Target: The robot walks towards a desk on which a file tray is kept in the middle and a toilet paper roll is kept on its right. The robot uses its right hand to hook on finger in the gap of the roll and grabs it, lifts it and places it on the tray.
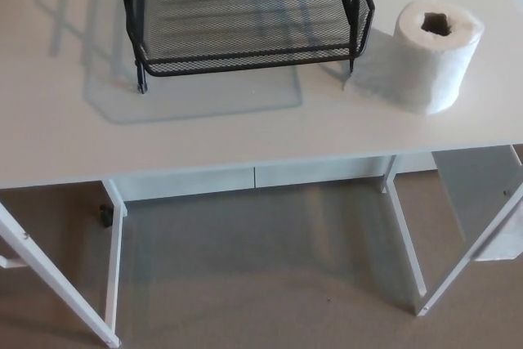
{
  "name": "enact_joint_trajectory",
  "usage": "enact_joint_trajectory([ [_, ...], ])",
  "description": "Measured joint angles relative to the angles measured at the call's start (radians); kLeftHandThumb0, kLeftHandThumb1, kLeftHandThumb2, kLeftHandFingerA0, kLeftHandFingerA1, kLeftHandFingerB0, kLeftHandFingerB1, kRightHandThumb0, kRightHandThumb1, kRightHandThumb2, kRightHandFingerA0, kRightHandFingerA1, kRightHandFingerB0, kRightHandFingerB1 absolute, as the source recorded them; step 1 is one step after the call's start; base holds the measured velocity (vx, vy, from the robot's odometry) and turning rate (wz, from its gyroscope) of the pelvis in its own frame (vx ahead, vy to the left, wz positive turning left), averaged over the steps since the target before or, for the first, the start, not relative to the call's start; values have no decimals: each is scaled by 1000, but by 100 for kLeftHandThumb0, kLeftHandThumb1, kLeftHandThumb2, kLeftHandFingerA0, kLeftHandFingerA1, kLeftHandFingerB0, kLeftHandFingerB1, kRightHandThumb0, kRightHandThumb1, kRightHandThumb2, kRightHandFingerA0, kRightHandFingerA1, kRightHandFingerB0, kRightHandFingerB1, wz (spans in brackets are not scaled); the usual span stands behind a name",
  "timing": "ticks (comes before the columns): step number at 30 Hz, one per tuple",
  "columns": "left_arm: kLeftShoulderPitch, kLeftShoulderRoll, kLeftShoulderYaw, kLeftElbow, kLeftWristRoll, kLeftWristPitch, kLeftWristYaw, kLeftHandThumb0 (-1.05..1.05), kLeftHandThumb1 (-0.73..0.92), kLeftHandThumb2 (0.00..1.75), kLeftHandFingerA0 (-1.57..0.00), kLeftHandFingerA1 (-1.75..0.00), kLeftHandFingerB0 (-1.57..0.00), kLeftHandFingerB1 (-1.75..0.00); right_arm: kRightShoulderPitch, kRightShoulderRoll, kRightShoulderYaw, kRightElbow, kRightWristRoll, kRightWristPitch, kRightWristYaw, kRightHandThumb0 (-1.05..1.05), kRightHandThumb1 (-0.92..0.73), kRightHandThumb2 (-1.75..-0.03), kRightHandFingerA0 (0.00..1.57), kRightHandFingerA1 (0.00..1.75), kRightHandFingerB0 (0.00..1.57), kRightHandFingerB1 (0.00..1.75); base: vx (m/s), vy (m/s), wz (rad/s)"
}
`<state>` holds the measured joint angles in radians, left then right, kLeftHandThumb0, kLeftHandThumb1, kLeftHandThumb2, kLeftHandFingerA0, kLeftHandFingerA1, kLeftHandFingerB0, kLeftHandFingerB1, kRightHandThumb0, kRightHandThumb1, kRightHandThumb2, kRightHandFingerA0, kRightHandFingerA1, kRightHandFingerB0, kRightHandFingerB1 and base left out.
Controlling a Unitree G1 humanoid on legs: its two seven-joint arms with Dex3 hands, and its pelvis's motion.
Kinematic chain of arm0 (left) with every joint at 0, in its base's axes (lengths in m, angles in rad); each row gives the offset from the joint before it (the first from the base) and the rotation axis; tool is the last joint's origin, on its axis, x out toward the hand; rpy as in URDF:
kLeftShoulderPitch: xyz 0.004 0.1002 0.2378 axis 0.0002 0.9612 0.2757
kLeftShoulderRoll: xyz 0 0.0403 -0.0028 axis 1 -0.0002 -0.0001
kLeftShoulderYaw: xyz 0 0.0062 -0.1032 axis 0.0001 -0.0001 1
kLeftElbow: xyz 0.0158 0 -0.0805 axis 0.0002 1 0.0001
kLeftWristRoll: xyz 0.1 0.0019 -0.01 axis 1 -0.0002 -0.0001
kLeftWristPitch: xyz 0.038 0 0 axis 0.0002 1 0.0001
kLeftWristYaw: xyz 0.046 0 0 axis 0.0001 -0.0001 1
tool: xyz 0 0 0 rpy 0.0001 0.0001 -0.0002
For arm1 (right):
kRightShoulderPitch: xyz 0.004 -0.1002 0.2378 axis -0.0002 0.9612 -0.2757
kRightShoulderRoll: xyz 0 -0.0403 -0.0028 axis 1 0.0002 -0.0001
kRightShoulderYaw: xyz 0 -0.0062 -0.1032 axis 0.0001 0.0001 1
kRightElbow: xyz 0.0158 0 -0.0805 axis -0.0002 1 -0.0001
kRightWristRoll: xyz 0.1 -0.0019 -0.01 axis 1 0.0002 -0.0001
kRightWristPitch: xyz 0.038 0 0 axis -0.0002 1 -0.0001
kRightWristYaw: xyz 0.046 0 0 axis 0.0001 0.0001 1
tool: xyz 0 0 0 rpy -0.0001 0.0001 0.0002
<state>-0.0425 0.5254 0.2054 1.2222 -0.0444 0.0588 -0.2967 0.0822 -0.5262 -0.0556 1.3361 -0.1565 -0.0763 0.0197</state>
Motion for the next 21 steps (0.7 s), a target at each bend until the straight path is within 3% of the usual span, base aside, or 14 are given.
enact_joint_trajectory([
  [21, 18, 4, -7, -1, 0, 0, -1, -99, 69, 175, -47, -132, -30, -122, 25, 5, -3, 0, 1, -2, -1, -81, -92, -85, 34, 50, 21, 39, 11, -12, -4],
])
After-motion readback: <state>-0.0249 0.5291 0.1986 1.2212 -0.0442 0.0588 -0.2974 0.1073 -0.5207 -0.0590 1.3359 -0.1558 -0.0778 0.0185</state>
